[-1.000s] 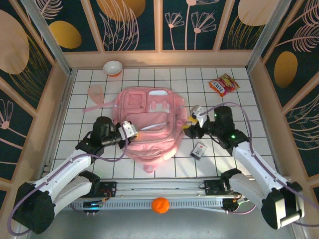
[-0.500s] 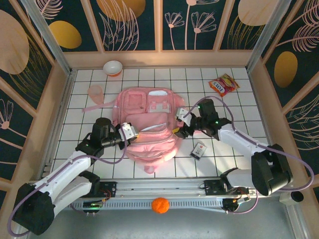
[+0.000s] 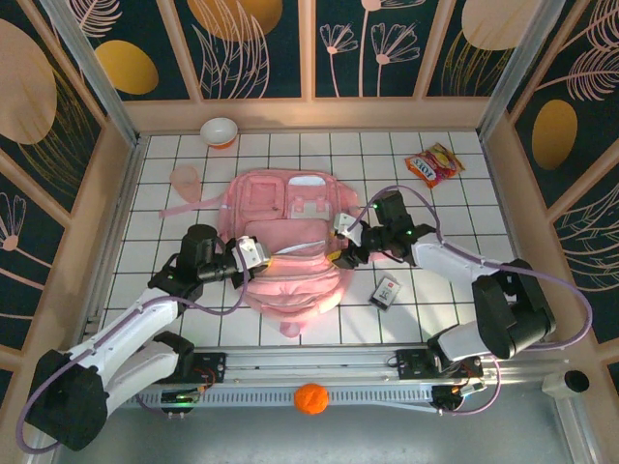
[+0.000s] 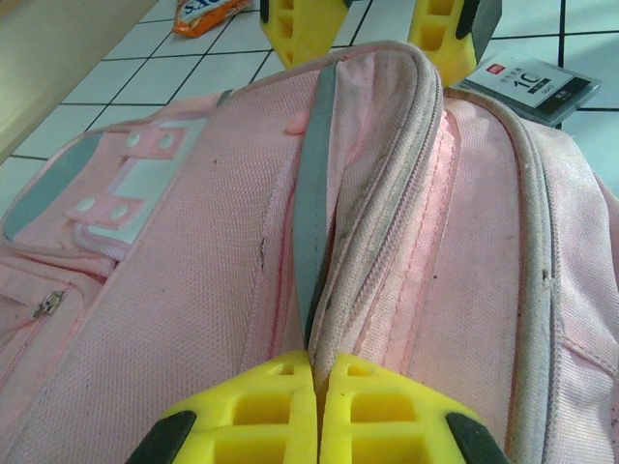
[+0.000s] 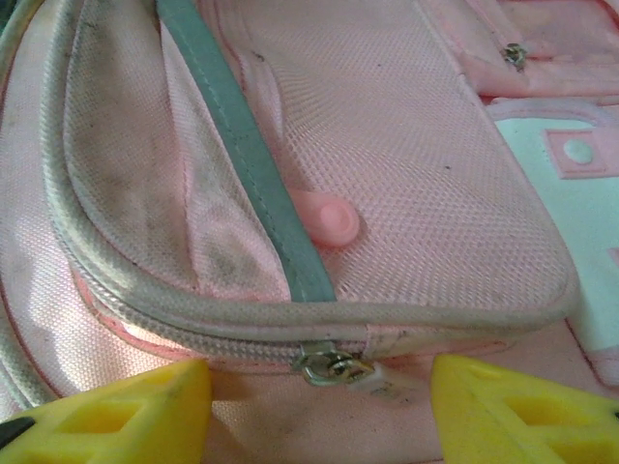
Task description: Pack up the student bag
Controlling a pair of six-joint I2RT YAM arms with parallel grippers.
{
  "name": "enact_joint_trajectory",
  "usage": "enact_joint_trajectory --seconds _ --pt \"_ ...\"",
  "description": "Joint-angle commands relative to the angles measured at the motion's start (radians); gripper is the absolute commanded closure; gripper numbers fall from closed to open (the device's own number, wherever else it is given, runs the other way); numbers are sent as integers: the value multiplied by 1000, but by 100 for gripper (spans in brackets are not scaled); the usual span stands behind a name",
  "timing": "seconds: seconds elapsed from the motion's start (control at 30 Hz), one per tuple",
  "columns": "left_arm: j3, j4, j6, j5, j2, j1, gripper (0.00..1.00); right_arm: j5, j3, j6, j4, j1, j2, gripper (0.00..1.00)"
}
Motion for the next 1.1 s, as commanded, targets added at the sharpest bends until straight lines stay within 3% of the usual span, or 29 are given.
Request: enact_joint_trajectory --seconds 0.0,0.2,0.33,0.6,0.67,0.77,0.9,1.0,1.07 --pt "65 85 39 99 -3 2 100 -61 52 -38 -52 25 35 40" --pt "68 108 24 51 -2 1 100 -121 120 -115 -260 33 47 53" --pt "77 108 33 24 -3 1 100 -154 142 -137 -361 27 17 56" --pt "93 114 32 24 5 1 100 -213 186 -105 -399 4 44 69" --pt "95 114 32 24 3 1 100 -223 205 -89 -417 -4 67 76" --pt "93 113 30 5 3 2 100 -247 225 -63 -434 -11 92 84" --pt "94 115 11 -65 12 1 100 -277 233 -9 -429 -15 89 87" --pt "97 120 -14 -137 21 1 100 -271 235 97 -382 -14 79 99" --pt "111 98 -11 -173 31 1 100 -217 251 229 -340 -12 77 100"
